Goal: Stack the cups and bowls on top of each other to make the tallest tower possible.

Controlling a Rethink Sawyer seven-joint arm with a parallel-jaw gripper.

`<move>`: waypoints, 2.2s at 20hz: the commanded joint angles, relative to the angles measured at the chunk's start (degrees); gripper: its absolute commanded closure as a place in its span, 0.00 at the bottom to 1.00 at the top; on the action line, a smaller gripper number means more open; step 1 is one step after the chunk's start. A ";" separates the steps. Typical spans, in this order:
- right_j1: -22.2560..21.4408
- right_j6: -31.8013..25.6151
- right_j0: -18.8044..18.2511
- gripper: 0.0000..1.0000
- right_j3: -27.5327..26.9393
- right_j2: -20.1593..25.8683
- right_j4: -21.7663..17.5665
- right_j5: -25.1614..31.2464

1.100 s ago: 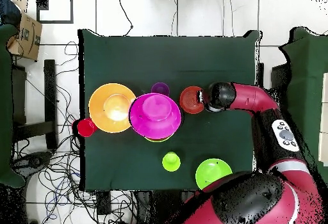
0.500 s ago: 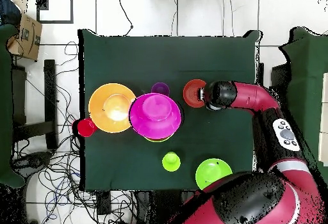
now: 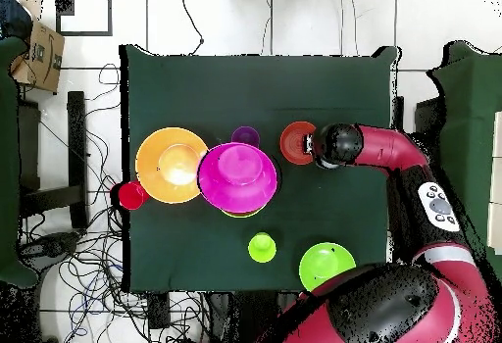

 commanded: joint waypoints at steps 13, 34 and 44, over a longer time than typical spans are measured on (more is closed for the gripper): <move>-15.41 -5.13 -0.22 1.00 18.24 0.78 -0.89 2.98; -31.43 -7.34 -2.44 1.00 24.75 3.03 6.70 15.64; -39.65 -6.79 -2.86 1.00 27.45 2.68 10.46 21.09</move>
